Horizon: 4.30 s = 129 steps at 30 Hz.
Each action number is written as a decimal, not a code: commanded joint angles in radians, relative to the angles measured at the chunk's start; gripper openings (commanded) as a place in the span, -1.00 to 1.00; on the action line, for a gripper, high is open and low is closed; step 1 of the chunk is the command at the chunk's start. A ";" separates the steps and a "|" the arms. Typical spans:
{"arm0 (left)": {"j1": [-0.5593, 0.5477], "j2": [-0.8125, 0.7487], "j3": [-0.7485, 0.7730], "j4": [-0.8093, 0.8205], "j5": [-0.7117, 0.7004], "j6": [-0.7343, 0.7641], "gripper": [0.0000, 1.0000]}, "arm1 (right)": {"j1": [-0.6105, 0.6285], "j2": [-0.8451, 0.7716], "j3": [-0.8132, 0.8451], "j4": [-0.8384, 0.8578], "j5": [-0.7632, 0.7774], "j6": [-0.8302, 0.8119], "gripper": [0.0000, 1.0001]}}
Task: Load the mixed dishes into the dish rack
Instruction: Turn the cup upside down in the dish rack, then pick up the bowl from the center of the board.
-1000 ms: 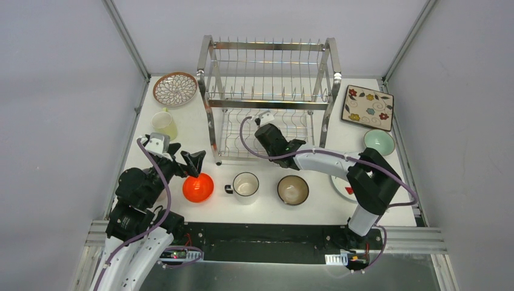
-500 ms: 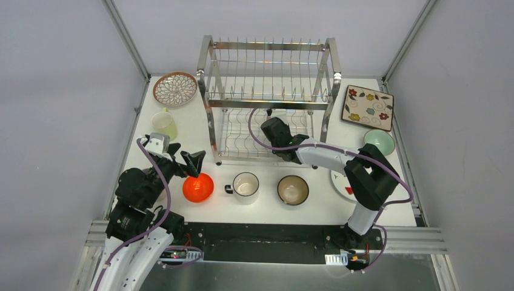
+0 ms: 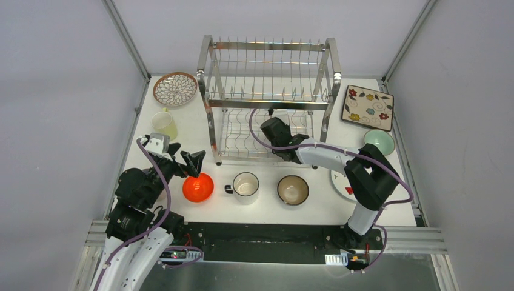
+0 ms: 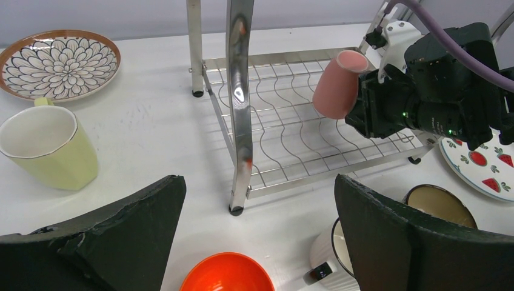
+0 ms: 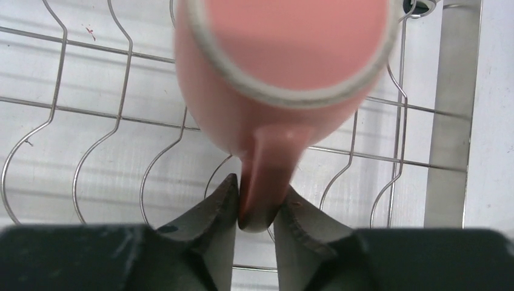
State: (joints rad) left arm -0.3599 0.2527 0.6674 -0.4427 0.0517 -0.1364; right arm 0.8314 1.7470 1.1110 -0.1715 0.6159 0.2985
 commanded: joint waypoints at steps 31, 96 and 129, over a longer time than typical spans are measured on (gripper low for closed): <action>-0.001 0.002 0.018 0.011 0.000 0.003 0.95 | -0.111 0.115 0.144 0.122 0.211 -0.003 -0.73; -0.001 0.019 0.018 0.012 -0.007 0.000 0.98 | -0.062 -0.311 -0.020 -0.457 -0.339 0.069 -0.03; -0.001 0.017 0.018 0.010 0.000 -0.002 0.98 | -0.034 -0.838 0.241 -0.557 -0.536 -0.017 0.05</action>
State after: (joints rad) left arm -0.3599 0.2646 0.6674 -0.4435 0.0528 -0.1375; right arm 0.7967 0.9817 1.3048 -0.7513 -0.1970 0.2642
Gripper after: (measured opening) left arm 0.990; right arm 0.524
